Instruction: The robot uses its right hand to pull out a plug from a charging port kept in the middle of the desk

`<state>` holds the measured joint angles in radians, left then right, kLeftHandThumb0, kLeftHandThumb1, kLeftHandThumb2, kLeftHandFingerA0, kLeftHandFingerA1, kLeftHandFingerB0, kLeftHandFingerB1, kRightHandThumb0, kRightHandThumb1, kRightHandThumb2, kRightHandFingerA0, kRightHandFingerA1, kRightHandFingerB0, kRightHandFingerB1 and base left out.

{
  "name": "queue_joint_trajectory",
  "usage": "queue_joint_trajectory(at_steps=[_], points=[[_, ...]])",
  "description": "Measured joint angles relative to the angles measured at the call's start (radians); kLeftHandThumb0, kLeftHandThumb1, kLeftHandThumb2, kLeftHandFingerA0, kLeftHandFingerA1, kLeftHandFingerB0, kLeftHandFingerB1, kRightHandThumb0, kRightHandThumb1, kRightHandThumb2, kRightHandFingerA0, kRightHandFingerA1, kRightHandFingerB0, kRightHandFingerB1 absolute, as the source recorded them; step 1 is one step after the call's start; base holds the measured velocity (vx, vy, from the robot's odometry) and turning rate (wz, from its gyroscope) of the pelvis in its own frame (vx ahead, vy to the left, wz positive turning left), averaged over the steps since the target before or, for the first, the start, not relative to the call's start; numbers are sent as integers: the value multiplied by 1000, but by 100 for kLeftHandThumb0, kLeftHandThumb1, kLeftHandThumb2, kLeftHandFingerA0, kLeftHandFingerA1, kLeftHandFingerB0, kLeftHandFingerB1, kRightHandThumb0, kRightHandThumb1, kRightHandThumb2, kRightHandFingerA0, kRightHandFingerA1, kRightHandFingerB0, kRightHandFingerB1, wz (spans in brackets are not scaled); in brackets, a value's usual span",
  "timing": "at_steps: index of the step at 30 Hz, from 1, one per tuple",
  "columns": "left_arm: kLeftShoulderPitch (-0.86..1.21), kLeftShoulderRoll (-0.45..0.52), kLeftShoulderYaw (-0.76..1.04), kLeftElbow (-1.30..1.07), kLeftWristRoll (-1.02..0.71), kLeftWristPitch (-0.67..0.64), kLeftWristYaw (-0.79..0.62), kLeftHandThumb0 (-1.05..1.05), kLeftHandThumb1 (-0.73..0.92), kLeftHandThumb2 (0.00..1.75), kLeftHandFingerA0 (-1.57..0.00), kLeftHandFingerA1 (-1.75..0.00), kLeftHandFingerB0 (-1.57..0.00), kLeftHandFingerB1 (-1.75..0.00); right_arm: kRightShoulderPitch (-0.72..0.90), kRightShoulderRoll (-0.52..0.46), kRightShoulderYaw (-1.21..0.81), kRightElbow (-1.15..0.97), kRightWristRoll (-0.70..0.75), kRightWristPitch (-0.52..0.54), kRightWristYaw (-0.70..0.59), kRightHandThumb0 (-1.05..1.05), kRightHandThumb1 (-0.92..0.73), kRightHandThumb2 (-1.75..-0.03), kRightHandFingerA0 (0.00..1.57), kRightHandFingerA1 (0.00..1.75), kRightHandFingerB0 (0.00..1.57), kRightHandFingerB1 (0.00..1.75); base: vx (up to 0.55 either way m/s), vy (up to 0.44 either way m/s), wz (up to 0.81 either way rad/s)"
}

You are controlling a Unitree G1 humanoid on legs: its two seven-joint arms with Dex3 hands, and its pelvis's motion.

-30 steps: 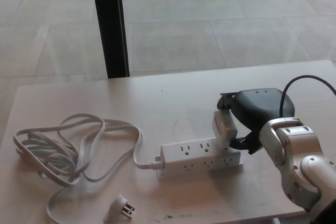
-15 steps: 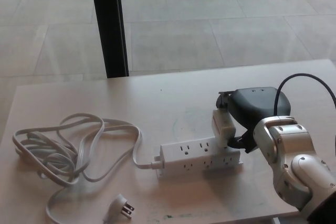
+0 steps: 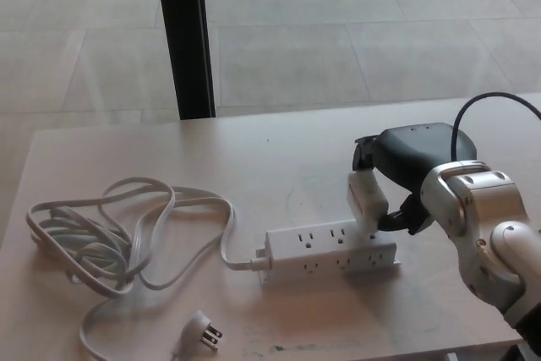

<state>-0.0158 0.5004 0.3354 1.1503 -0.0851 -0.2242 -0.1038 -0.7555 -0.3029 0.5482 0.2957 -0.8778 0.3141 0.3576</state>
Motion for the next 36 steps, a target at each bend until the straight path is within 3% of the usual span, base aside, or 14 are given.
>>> queue_joint_trajectory(at_steps=[3,9,13,15,18,19,23,28,29,30,31,32,35,36], points=[[0,0,0,0,0,0,1,-76,92,73,-70,-53,-54,-43,-1,-8,-11,-19,7,-12,16,-35,-63,-77,86,170,77,91,0,0,0],[-2,0,-1,-3,0,1,6,-77,92,77,-72,-55,-55,-43,-2,-7,-17,-30,17,-21,37,-35,-62,-79,87,175,74,117,0,0,0],[-3,0,-3,-2,0,5,8,-78,92,74,-73,-53,-56,-43,-2,10,-31,-29,23,-17,38,-37,-62,-79,88,175,77,110,0,0,0],[-2,0,-3,-2,0,6,10,-77,92,75,-71,-52,-55,-43,-2,19,-34,-29,23,-16,37,-36,-60,-83,91,175,75,141,0,0,0],[2,0,-3,0,-1,8,10,-78,92,76,-69,-53,-53,-43,-2,22,-34,-29,21,-16,36,-37,-61,-81,88,175,72,143,0,0,0],[5,0,-2,0,-1,8,10,-77,92,75,-73,-53,-55,-43,-2,21,-35,-30,20,-15,36,-37,-63,-78,87,171,70,82,0,0,0],[12,-1,2,3,-4,8,10,-77,92,74,-72,-52,-55,-43,-2,-5,-50,-38,20,-11,41,-40,-64,-66,88,165,70,53,0,0,0],[31,-3,5,-4,-7,8,10,-82,92,76,-71,-51,-52,-43,-4,-109,-98,-32,18,-22,34,-37,-60,-81,89,175,84,107,0,0,0],[33,-3,5,-5,-7,8,10,-79,92,74,-73,-53,-55,-43,-3,-134,-108,-28,19,-30,29,-36,-61,-87,90,175,79,140,0,0,0],[33,-3,5,-4,-8,8,10,-81,92,75,-72,-52,-55,-43,-1,-157,-121,-22,19,-38,24,-43,-53,-103,115,131,83,105,0,0,0],[33,-3,5,-3,-8,8,10,-80,92,75,-73,-54,-57,-44,2,-179,-130,-16,20,-45,18,-40,-70,-72,90,175,79,107,0,0,0],[32,-3,5,-1,-8,8,10,-80,92,74,-76,-55,-58,-44,5,-201,-133,-11,18,-51,12,-39,-70,-73,89,175,75,129,0,0,0],[31,-4,5,1,-9,8,10,-81,92,77,-72,-53,-54,-44,21,-255,-131,17,12,-72,-6,-40,-63,-78,84,173,78,115,0,0,0],[31,-4,5,1,-9,8,10,-79,92,76,-73,-52,-55,-44,25,-265,-127,25,10,-77,-11,-47,-51,-101,114,131,84,108,0,0,0]])
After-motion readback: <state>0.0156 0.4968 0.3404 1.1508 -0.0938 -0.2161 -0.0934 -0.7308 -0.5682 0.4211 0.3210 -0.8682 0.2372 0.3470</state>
